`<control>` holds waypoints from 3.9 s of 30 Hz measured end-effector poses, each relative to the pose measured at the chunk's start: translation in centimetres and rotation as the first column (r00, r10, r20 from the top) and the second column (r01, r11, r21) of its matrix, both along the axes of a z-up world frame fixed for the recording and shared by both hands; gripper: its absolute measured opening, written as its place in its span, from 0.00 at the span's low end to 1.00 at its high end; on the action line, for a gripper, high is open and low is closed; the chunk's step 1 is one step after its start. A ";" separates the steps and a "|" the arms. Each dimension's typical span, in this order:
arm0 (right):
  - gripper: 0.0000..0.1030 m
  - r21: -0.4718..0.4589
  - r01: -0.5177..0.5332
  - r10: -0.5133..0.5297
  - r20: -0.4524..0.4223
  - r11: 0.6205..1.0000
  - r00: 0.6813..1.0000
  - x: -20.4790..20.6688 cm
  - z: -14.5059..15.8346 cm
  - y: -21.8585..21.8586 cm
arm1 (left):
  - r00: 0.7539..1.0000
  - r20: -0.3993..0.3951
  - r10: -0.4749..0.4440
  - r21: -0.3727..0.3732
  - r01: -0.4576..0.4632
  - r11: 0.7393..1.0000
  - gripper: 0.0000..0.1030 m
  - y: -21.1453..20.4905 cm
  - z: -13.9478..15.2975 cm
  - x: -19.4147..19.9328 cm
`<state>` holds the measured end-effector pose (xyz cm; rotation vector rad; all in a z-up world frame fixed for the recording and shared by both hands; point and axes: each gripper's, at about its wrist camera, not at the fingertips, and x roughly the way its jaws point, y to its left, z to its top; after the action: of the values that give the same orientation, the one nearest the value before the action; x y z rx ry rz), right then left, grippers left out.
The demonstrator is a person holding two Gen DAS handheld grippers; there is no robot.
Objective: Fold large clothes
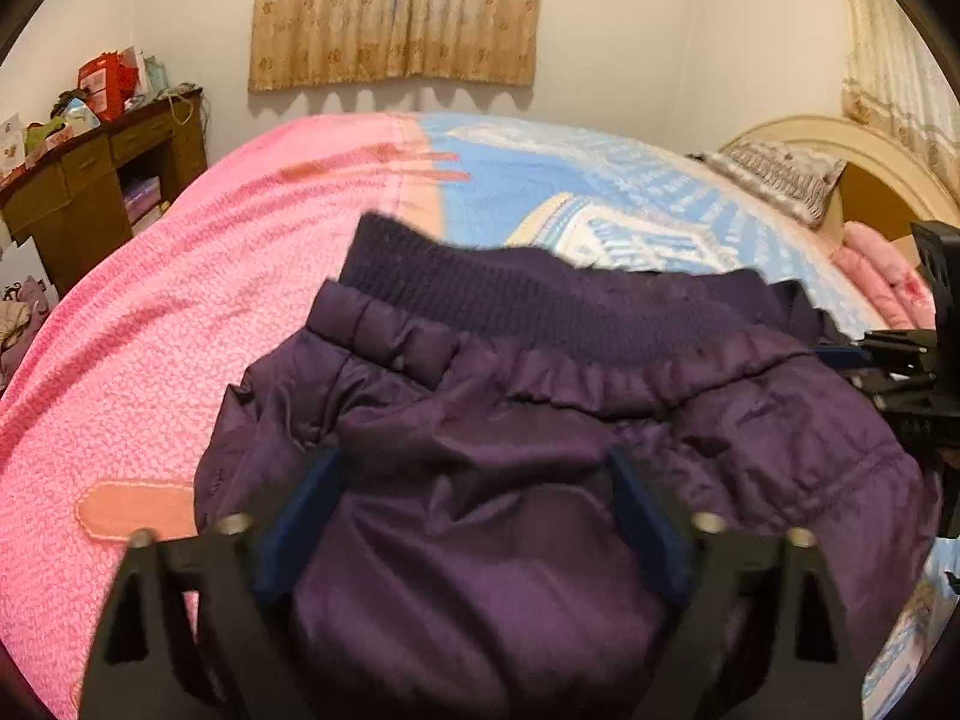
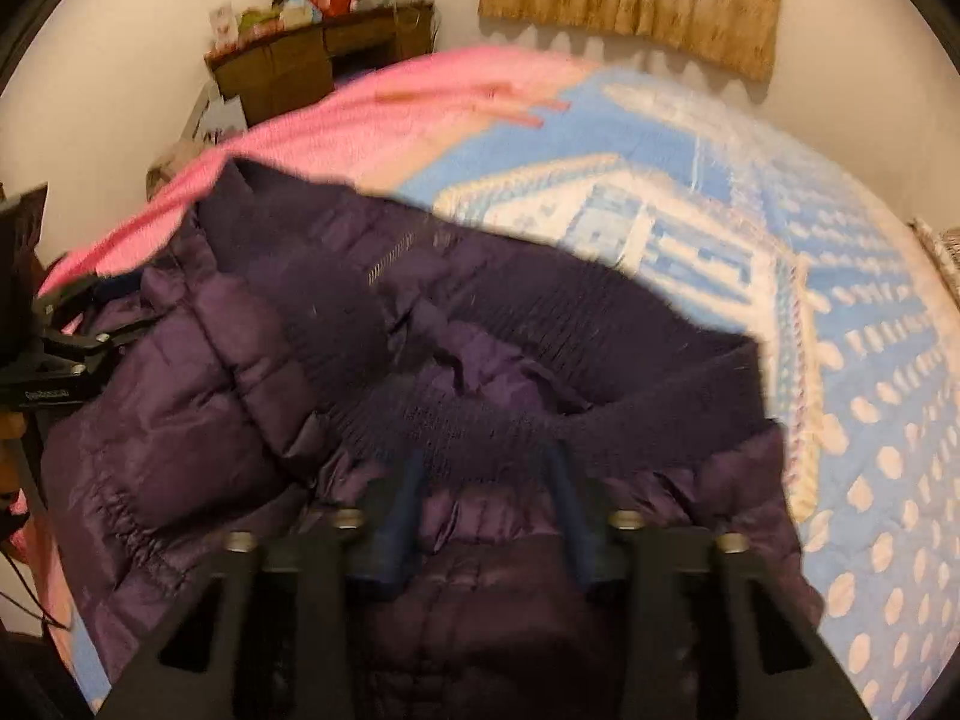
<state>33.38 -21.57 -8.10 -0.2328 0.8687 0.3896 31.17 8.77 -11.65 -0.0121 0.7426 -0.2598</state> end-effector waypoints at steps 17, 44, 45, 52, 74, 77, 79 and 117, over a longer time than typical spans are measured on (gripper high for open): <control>0.59 -0.079 0.009 -0.011 -0.023 0.997 1.000 0.7 -2.0 -0.1 | 1.000 -0.011 -0.026 0.043 0.027 0.999 0.69 -1.5 -0.5 1.6; 0.38 -0.143 0.294 -0.259 0.219 0.945 0.941 4.8 -3.1 -1.1 | 0.990 0.065 0.129 0.187 -0.139 0.972 0.61 -2.7 -1.5 7.4; 0.38 -0.137 0.294 -0.264 0.197 0.946 0.944 5.1 -3.4 -1.3 | 0.989 0.063 0.132 0.193 -0.142 0.971 0.62 -2.8 -1.7 7.5; 0.40 -0.128 0.294 -0.269 0.181 0.947 0.946 5.1 -3.7 -1.6 | 0.988 0.057 0.143 0.188 -0.151 0.970 0.64 -2.5 -2.2 7.4; 0.90 0.130 0.458 -0.475 0.196 0.880 0.858 -0.9 -1.1 3.0 | 0.962 0.147 0.229 0.098 -0.244 0.965 1.00 -6.5 2.5 4.1; 0.91 0.127 0.461 -0.477 0.143 0.878 0.867 0.0 -3.1 2.9 | 0.958 0.058 0.280 0.049 -0.283 0.958 0.99 -5.4 0.0 4.6; 0.91 0.135 0.464 -0.481 0.151 0.876 0.864 0.2 -3.3 2.8 | 0.948 -0.001 0.318 0.007 -0.318 0.948 0.97 -4.6 -0.8 4.9; 0.96 0.215 0.322 -0.352 0.120 0.922 0.928 -6.0 0.2 4.9 | 0.953 -0.198 0.228 -0.310 -0.281 0.908 1.00 6.3 -1.5 -2.6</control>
<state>27.39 -16.69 -7.89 0.0673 0.6934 0.1264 28.59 15.03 -13.20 -0.4572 0.8375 -0.1317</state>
